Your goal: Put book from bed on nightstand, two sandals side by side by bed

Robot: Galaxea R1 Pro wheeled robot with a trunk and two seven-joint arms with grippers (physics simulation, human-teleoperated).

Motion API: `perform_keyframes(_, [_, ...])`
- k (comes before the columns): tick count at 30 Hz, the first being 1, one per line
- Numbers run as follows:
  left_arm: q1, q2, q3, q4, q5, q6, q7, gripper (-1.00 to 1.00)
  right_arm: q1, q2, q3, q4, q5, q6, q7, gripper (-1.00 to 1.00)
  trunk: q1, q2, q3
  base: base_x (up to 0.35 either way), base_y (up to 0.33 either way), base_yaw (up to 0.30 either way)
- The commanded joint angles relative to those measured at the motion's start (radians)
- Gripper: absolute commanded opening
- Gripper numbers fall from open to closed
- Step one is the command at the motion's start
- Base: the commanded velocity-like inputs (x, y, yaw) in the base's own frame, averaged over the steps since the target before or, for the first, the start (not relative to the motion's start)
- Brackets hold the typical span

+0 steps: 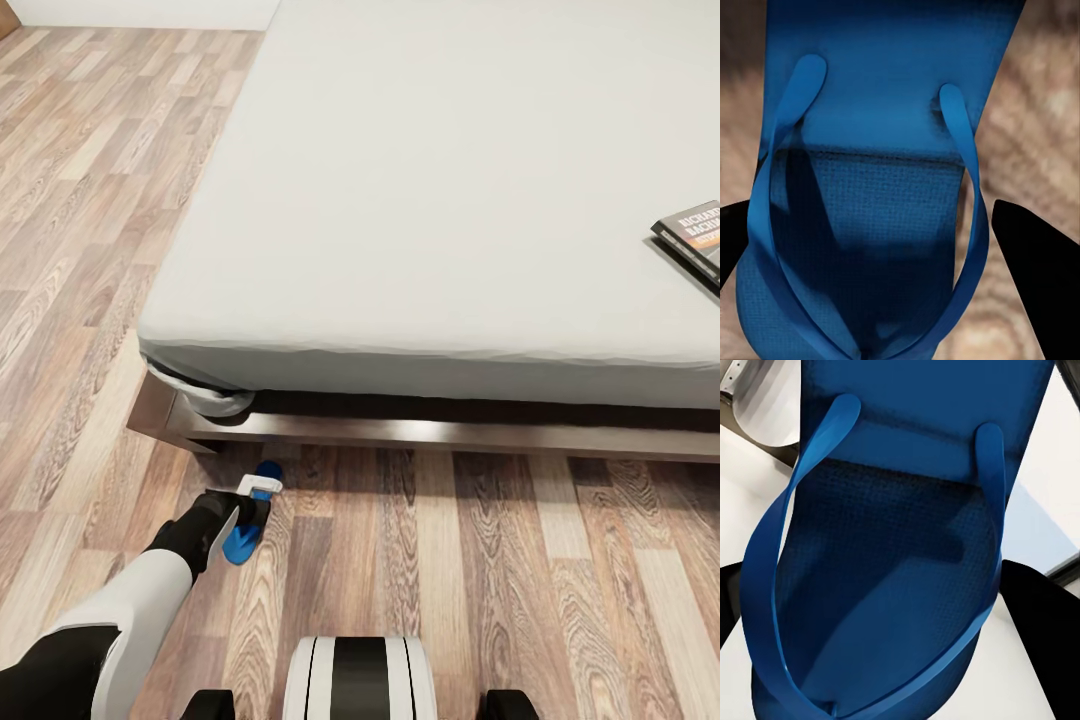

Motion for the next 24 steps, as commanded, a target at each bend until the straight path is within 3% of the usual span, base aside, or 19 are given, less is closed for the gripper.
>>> perform_keyframes(1, [0.0, 0.0, 0.006, -0.003, -0.01, 0.005, -0.009, -1.0, 0.0, 0.0, -0.004, -0.002, 0.001, 0.01, -0.003, -1.0, 0.0, 0.0, -0.001, 0.0, 0.0, 0.0])
perform_keyframes(20, [0.0, 0.001, 0.006, -0.006, -0.008, 0.004, -0.009, -1.0, 0.001, 0.0, -0.004, -0.002, 0.001, 0.01, -0.003, -1.0, 0.0, 0.0, -0.001, 0.0, 0.0, 0.0])
perform_keyframes(24, [0.0, 0.002, 0.006, -0.006, -0.008, 0.004, -0.01, -1.0, 0.001, 0.0, -0.004, -0.002, 0.001, 0.01, -0.002, -1.0, -0.002, 0.001, 0.015, 0.0, 0.0, 0.0])
